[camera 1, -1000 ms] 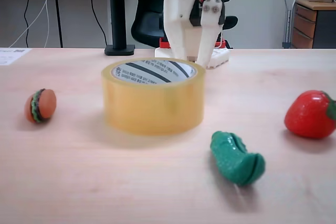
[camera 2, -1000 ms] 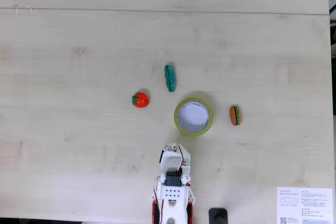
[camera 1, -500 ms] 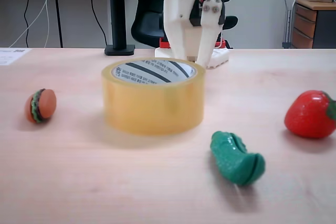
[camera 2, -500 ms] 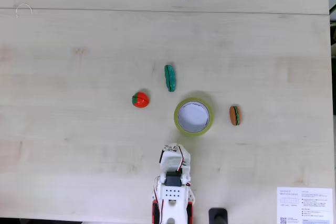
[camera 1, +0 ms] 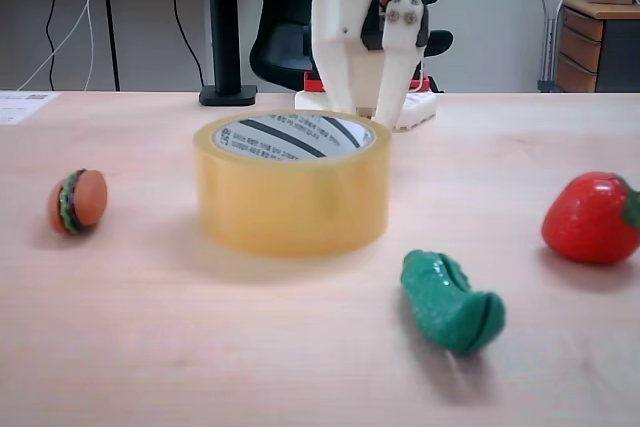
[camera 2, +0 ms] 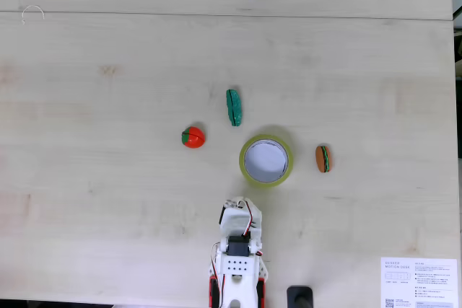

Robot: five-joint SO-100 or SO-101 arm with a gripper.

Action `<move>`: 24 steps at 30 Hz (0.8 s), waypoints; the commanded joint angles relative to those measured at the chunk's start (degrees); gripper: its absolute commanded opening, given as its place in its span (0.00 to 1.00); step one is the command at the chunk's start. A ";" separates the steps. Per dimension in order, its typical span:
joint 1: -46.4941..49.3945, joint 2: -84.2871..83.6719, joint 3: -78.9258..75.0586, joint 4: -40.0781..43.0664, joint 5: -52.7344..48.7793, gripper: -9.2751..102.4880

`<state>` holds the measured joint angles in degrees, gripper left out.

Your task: Grasp a cucumber and put it in the hole.

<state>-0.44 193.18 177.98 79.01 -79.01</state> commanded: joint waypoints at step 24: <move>0.26 -5.10 -1.14 -1.14 0.09 0.08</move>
<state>-0.44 190.20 177.98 78.05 -79.01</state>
